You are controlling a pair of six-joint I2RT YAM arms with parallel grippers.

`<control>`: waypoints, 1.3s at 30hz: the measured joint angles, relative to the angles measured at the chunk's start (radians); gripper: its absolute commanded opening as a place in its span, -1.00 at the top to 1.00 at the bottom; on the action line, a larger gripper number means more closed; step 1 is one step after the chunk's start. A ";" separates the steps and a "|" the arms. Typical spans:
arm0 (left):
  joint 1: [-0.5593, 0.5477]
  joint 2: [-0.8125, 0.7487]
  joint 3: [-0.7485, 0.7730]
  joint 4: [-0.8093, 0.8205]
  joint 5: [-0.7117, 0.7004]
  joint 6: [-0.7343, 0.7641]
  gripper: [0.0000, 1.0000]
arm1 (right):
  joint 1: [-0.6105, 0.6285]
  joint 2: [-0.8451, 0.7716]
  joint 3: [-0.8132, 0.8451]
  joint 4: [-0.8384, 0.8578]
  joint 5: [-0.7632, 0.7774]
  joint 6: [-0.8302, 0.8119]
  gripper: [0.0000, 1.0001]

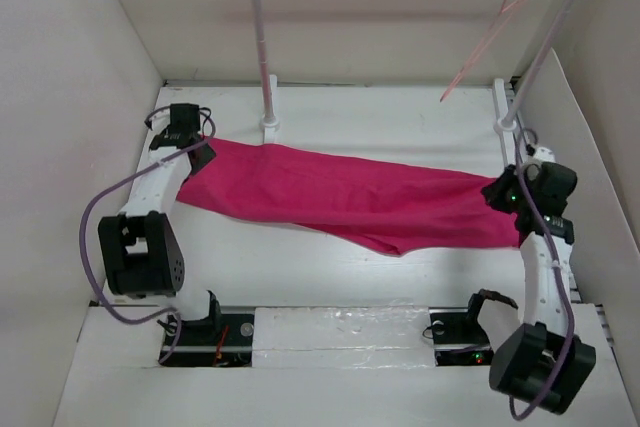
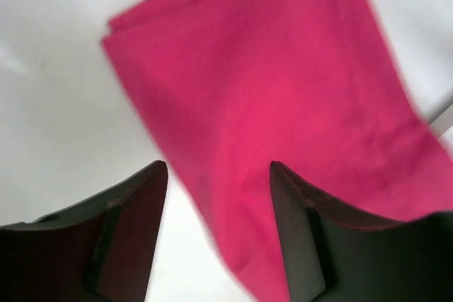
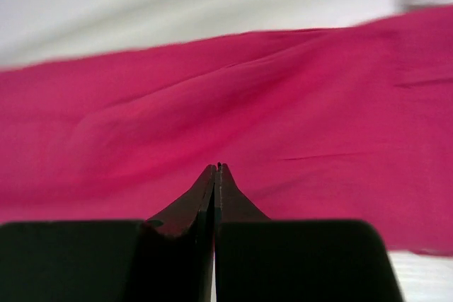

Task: Place the trousers on the hanger
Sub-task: Fold the trousers

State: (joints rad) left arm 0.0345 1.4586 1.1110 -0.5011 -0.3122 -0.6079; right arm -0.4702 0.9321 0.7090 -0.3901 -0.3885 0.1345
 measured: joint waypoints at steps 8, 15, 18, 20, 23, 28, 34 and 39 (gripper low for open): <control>0.006 0.363 0.405 -0.004 -0.072 0.047 0.84 | 0.439 -0.073 -0.089 0.011 -0.126 -0.077 0.89; 0.006 0.679 0.653 -0.075 -0.090 0.135 0.37 | 0.823 0.279 0.085 0.046 -0.163 -0.182 -0.19; 0.006 0.737 0.673 -0.106 -0.078 0.164 0.37 | 0.936 0.515 0.296 0.051 -0.185 -0.249 -0.22; 0.006 0.760 0.689 -0.122 -0.067 0.177 0.36 | 0.972 0.659 0.455 0.059 -0.206 -0.281 -0.23; 0.006 0.770 0.700 -0.127 -0.058 0.188 0.36 | 0.995 0.874 0.696 0.076 -0.248 -0.310 -0.24; 0.006 0.774 0.731 -0.134 -0.060 0.192 0.35 | 1.009 1.191 1.041 0.037 -0.299 -0.343 -0.25; 0.006 0.787 0.769 -0.127 -0.058 0.191 0.32 | 1.036 1.343 1.192 -0.007 -0.328 -0.340 -0.25; 0.006 0.837 0.846 -0.124 -0.045 0.188 0.31 | 1.051 1.382 1.275 -0.019 -0.351 -0.325 -0.26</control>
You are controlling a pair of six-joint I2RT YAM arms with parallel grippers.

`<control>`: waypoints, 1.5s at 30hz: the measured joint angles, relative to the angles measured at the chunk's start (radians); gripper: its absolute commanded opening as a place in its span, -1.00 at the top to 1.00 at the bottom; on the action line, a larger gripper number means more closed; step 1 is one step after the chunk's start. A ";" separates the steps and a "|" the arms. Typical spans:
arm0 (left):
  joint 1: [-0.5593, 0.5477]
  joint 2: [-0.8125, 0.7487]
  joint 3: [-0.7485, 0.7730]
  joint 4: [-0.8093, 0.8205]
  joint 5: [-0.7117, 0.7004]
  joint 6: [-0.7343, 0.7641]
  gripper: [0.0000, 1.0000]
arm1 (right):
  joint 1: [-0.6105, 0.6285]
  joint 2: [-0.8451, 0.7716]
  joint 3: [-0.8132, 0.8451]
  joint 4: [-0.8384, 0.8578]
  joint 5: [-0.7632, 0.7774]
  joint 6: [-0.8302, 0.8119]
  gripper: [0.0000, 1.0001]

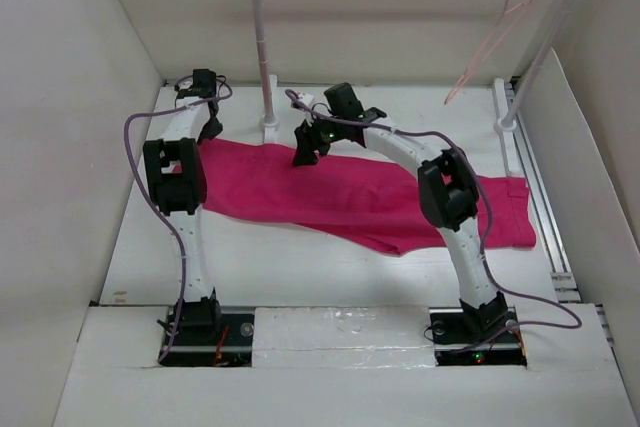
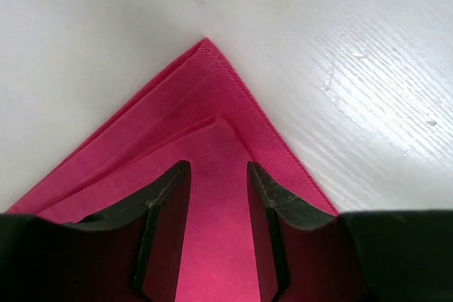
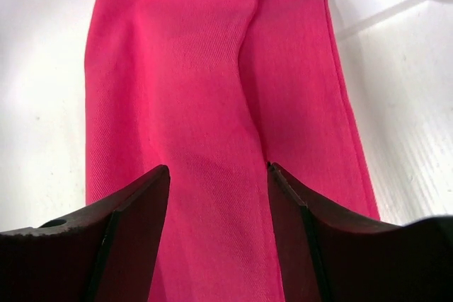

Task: Place the trousers on the hanger
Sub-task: Fold the trousers

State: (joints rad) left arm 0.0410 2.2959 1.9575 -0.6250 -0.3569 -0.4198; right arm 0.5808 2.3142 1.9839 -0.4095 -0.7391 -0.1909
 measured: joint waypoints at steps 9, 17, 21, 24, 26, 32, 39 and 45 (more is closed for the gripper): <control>0.000 0.053 0.045 0.000 0.043 0.001 0.35 | 0.002 0.071 0.128 -0.010 -0.003 0.005 -0.32; 0.000 0.065 0.054 -0.002 0.040 0.001 0.88 | 0.000 0.171 0.197 -0.064 -0.003 0.005 -0.35; 0.000 0.065 0.058 -0.005 0.033 0.000 1.00 | 0.000 0.199 0.213 -0.078 -0.003 0.005 -0.40; 0.000 0.065 0.058 -0.006 0.030 0.000 1.00 | 0.000 0.215 0.233 -0.082 -0.007 0.008 -0.43; 0.000 0.065 0.059 -0.009 0.026 -0.001 1.00 | 0.000 0.234 0.260 -0.081 -0.021 0.012 -0.43; 0.000 0.065 0.059 -0.016 0.001 -0.009 1.00 | 0.002 0.245 0.257 -0.071 -0.050 0.038 -0.29; 0.000 0.059 0.055 -0.018 -0.019 -0.014 1.00 | 0.002 0.251 0.236 -0.023 -0.085 0.080 0.10; 0.000 0.039 0.042 -0.022 -0.036 -0.014 1.00 | 0.002 0.253 0.225 -0.005 -0.087 0.102 -0.27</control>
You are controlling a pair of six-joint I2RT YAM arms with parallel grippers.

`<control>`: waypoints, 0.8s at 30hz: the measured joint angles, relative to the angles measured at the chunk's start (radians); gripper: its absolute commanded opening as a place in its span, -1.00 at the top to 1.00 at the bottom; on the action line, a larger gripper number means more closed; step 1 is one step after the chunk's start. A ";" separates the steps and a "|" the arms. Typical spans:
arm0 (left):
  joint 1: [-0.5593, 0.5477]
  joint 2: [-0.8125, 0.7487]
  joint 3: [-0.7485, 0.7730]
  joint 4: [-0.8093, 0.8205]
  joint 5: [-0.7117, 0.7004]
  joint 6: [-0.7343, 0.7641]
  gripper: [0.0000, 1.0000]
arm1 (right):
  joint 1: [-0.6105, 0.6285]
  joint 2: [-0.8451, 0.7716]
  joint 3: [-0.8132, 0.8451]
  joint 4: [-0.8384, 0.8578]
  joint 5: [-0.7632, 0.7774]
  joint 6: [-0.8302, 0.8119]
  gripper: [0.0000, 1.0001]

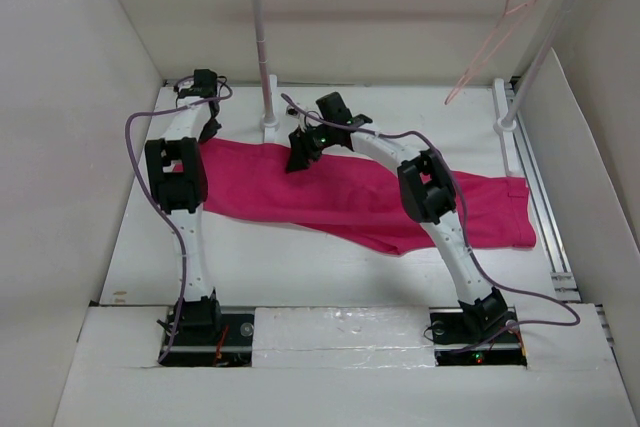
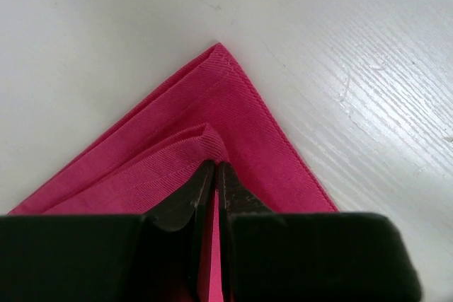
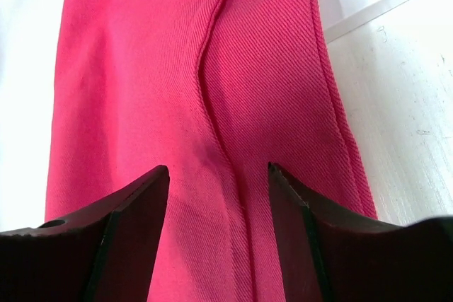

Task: Place the trousers on the hanger
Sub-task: Fold the trousers

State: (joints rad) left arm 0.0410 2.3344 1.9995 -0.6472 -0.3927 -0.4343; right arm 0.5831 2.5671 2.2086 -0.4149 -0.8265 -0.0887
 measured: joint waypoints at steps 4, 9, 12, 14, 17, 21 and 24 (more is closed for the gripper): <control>0.000 -0.038 -0.028 0.002 -0.003 0.000 1.00 | 0.000 0.005 -0.015 0.022 -0.002 0.004 -0.12; 0.000 -0.086 -0.043 0.002 -0.004 0.000 1.00 | 0.000 0.017 -0.034 0.043 -0.017 0.019 0.34; 0.000 -0.107 -0.044 0.002 -0.004 0.000 1.00 | 0.001 0.018 -0.050 0.072 -0.028 0.032 0.82; 0.000 -0.119 -0.045 0.002 -0.005 0.000 1.00 | 0.001 0.018 -0.072 0.106 -0.034 0.042 0.96; 0.000 -0.130 -0.047 -0.001 -0.008 0.000 1.00 | 0.001 0.010 -0.108 0.143 -0.039 0.057 1.00; 0.000 -0.135 -0.050 -0.007 -0.027 0.000 1.00 | 0.001 -0.023 -0.135 0.154 -0.038 0.060 1.00; 0.000 -0.145 -0.061 -0.012 -0.047 0.000 1.00 | 0.001 -0.070 -0.163 0.157 -0.034 0.060 1.00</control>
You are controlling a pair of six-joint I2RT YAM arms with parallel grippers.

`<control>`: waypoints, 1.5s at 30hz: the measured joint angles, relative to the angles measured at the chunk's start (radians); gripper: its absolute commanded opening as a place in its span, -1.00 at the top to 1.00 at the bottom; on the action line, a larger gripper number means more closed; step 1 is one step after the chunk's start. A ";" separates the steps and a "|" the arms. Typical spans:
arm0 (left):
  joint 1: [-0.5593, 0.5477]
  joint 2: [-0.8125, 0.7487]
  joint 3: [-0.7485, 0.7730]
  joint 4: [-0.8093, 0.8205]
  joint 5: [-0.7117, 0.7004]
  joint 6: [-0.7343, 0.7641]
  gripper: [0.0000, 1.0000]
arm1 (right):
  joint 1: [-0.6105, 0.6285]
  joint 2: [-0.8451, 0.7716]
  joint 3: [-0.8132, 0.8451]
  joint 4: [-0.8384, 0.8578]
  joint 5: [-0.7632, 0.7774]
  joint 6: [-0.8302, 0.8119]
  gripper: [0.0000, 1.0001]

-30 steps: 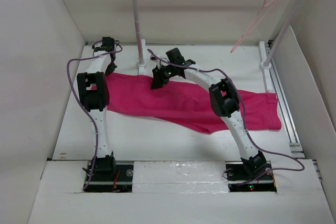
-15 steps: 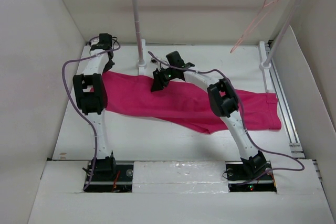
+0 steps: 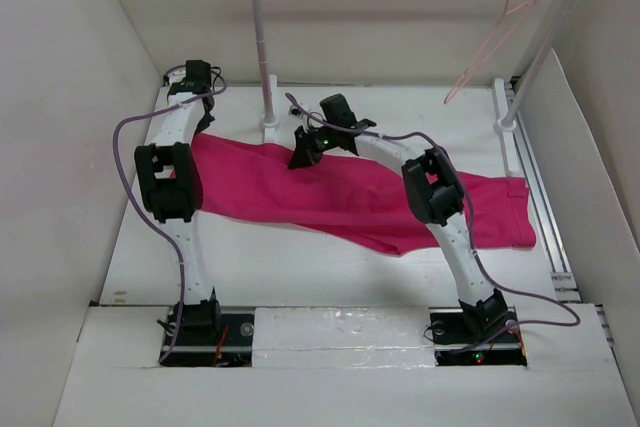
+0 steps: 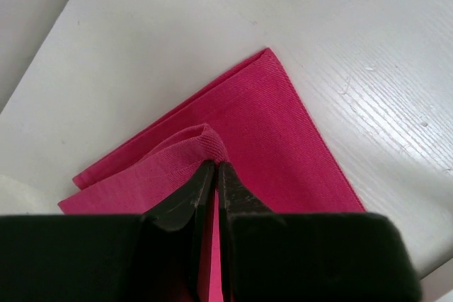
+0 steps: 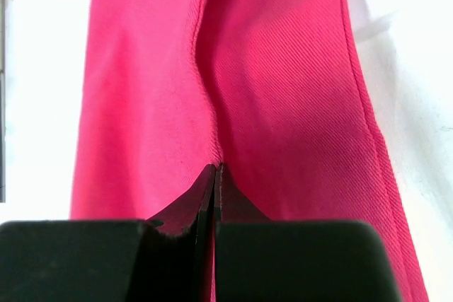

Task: Place the trousers on the hanger
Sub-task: Fold the trousers

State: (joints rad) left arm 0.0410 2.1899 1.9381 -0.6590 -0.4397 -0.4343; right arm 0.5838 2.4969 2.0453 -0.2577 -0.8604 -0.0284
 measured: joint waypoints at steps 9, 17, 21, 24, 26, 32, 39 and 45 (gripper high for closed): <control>0.000 -0.065 -0.015 -0.005 -0.055 0.000 1.00 | -0.013 -0.116 -0.011 0.000 0.026 -0.004 1.00; -0.001 -0.066 0.026 -0.021 -0.085 -0.001 1.00 | -0.038 -0.086 0.096 -0.054 0.103 -0.023 1.00; -0.002 -0.038 0.074 -0.021 -0.092 -0.001 1.00 | -0.043 -0.080 0.107 -0.052 0.151 -0.025 1.00; 0.000 -0.001 0.093 -0.022 -0.092 0.000 1.00 | -0.042 -0.079 0.107 -0.047 0.175 -0.024 1.00; 0.000 0.029 0.105 -0.023 -0.092 0.000 1.00 | -0.040 -0.066 0.118 -0.048 0.183 -0.024 1.00; 0.001 0.119 0.128 -0.023 -0.092 0.007 0.58 | -0.039 -0.010 0.127 -0.049 0.218 -0.024 0.88; 0.043 0.144 0.153 -0.030 -0.121 0.014 -0.28 | -0.048 -0.004 0.124 -0.082 0.272 -0.026 -0.08; 0.077 -0.036 -0.063 0.031 -0.067 -0.011 -0.17 | -0.094 -0.173 -0.110 -0.083 0.280 -0.061 0.71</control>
State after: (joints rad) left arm 0.1177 2.1536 1.8755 -0.6285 -0.5064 -0.4450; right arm 0.4900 2.3241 1.9350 -0.3408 -0.5800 -0.0898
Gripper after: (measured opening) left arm 0.609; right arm 0.411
